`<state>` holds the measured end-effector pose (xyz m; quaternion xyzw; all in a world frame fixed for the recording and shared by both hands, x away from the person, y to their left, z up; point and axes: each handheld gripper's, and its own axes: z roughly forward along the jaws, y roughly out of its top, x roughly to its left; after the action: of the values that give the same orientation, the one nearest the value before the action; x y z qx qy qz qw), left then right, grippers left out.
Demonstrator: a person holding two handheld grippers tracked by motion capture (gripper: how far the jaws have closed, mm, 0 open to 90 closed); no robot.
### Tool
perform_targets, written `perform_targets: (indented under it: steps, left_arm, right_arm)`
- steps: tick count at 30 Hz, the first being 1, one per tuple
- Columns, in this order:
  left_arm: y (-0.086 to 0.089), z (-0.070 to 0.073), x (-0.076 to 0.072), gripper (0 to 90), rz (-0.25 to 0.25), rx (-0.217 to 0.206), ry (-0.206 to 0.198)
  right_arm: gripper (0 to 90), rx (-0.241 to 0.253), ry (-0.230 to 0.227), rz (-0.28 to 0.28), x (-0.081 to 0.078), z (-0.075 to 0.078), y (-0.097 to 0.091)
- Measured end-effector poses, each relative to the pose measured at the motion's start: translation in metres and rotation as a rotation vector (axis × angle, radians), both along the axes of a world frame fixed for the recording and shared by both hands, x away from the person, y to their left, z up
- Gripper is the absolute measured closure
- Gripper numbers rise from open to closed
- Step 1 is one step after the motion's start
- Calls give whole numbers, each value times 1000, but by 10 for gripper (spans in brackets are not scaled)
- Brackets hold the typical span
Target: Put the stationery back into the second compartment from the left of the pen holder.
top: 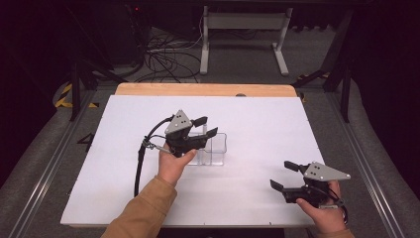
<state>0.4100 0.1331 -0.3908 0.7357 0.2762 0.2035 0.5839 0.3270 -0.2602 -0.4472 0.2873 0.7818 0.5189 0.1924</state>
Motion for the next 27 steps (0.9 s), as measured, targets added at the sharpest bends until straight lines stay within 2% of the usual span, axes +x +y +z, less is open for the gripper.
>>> perform_targets:
  steps: [2,9,12,16,18,27]
  left_arm:
    - [5,3,-4,336,18,-5,-9]
    - [26,15,-20,224,52,3,-33]
    - [33,17,-26,205,54,13,-38]
    - [42,18,-35,184,67,57,-55]
    - [47,18,-40,182,67,65,-56]
    - [73,11,-57,161,53,77,-27]
  right_arm:
    - [168,-4,-2,8,2,0,2]
    - [167,1,-3,33,9,3,11]
    - [166,-1,-5,40,11,3,13]
    - [164,1,-10,44,13,4,16]
    - [164,-3,-15,49,14,4,17]
    - [157,2,-24,49,14,3,21]
